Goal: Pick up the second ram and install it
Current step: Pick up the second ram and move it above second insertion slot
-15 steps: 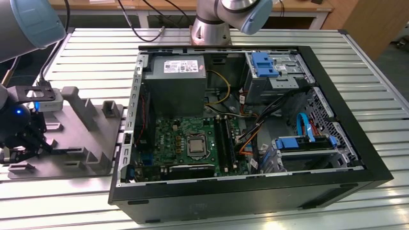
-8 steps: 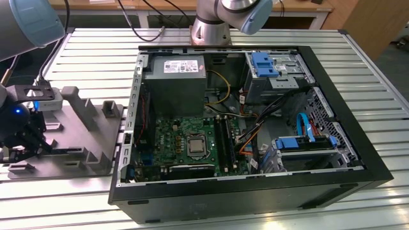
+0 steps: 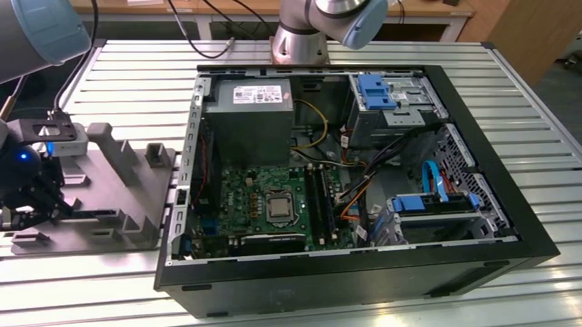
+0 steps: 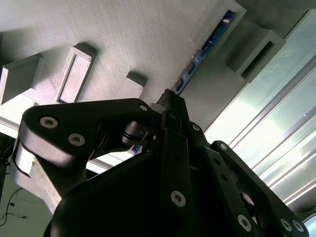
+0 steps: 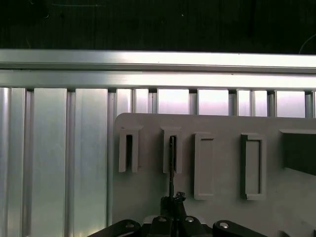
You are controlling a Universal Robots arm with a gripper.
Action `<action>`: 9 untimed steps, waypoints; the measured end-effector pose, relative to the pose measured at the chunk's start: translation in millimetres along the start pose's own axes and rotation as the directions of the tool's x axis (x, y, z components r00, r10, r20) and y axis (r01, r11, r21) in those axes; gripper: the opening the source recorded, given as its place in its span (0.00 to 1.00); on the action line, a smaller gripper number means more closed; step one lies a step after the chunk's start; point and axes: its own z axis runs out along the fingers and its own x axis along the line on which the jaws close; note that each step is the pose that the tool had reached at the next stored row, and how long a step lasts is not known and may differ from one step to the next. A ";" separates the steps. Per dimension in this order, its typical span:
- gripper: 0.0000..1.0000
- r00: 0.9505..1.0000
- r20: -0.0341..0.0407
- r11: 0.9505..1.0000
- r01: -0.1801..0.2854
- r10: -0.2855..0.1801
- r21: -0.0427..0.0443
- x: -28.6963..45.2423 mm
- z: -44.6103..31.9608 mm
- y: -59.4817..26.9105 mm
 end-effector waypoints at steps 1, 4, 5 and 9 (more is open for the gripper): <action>0.12 1.000 0.000 1.000 0.000 0.000 0.000 0.0 0.0 0.0; 0.12 1.000 0.000 1.000 0.000 0.000 0.000 0.0 -0.2 0.0; 0.12 1.000 0.000 1.000 0.000 0.000 0.000 0.0 -0.2 0.0; 0.12 1.000 0.000 1.000 0.000 0.000 0.000 0.0 -0.3 0.0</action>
